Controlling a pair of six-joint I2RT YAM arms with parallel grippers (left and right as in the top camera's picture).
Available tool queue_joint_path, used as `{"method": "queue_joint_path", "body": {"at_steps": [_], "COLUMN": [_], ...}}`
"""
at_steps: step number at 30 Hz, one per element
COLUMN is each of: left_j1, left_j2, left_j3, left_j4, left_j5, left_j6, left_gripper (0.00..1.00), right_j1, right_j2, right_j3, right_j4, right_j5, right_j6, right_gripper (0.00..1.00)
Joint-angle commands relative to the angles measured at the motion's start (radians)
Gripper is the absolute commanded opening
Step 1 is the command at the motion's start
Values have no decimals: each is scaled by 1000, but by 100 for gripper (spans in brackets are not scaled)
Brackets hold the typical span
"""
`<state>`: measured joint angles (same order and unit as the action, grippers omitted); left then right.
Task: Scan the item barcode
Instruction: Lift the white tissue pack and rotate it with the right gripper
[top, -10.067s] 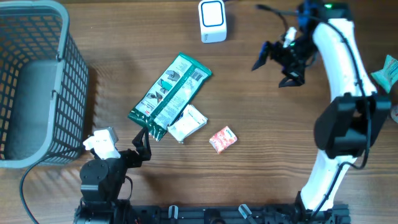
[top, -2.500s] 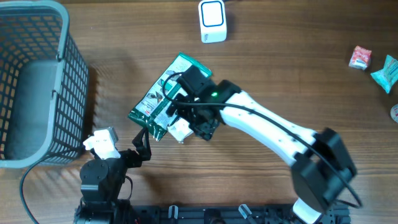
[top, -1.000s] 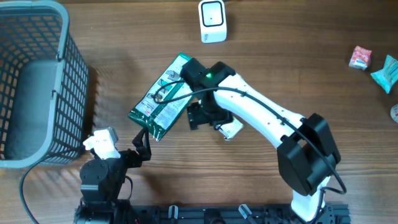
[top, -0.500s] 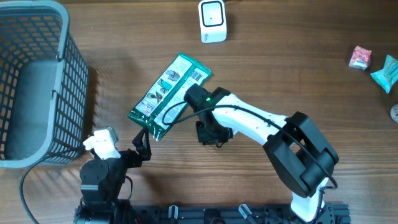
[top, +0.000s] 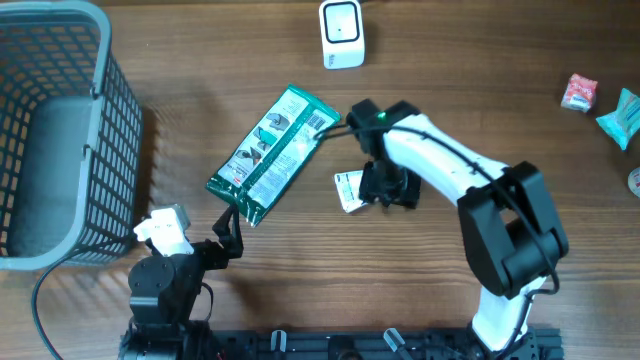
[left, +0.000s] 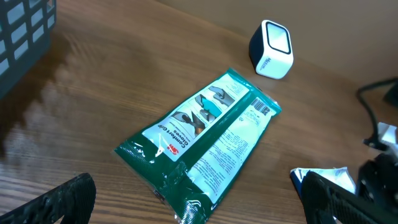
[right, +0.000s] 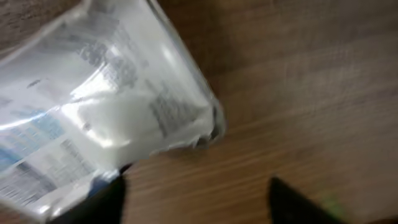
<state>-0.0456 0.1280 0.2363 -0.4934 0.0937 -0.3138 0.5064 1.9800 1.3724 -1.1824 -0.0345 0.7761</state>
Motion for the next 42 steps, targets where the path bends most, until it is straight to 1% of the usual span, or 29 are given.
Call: {"method": "queue_joint_path", "body": {"at_steps": [1, 2, 3, 4, 5, 7, 8, 9, 10, 12, 16, 19, 24, 30, 33, 37, 39, 40, 41, 42], "left_j1": [5, 5, 5, 5, 5, 5, 5, 5, 5, 5, 5, 5, 5, 5, 5, 5, 5, 5, 5, 5], "left_j2": [-3, -3, -3, -3, -3, -3, -3, -3, -3, -3, -3, -3, -3, -3, -3, -3, -3, -3, -3, -3], "left_j3": [-4, -4, -4, -4, -4, -4, -4, -4, -4, -4, -4, -4, -4, -4, -4, -4, -4, -4, -4, -4], "left_j4": [2, 2, 2, 2, 2, 2, 2, 2, 2, 2, 2, 2, 2, 2, 2, 2, 2, 2, 2, 2], "left_j5": [-13, -13, -13, -13, -13, -13, -13, -13, -13, -13, -13, -13, -13, -13, -13, -13, -13, -13, -13, -13], "left_j6": [-9, -9, -9, -9, -9, -9, -9, -9, -9, -9, -9, -9, -9, -9, -9, -9, -9, -9, -9, -9], "left_gripper": [100, 100, 100, 100, 100, 100, 100, 100, 100, 100, 100, 100, 100, 100, 100, 100, 100, 100, 100, 100], "right_j1": [-46, -64, -76, -83, -86, -86, -85, -83, -82, -82, -82, -82, -81, -73, -71, -71, -71, -71, -71, -72], "right_j2": [-41, -41, -40, -40, -40, -40, -40, -40, -40, -40, -40, -40, -35, -16, 3, 17, 17, 17, 17, 17], "right_j3": [29, 29, 28, 28, 28, 28, 28, 28, 28, 28, 26, 26, 15, -72, -120, -144, -144, -144, -144, -144], "right_j4": [-4, 3, 6, 12, 24, 47, 79, 109, 133, 174, 196, 195, 226, 330, 354, 342, 341, 346, 349, 356], "right_j5": [-370, -462, -474, -456, -428, -402, -360, -312, -270, -170, -58, 37, 34, -28, -41, -40, -35, -34, -32, -22], "right_j6": [182, 286, 385, 502, 673, 911, 1037, 1097, 1121, 1126, 1103, 1044, 977, 977, 978, 976, 956, 940, 926, 892], "right_gripper": [100, 100, 100, 100, 100, 100, 100, 100, 100, 100, 100, 100, 100, 100, 100, 99, 83, 73, 69, 63]}}
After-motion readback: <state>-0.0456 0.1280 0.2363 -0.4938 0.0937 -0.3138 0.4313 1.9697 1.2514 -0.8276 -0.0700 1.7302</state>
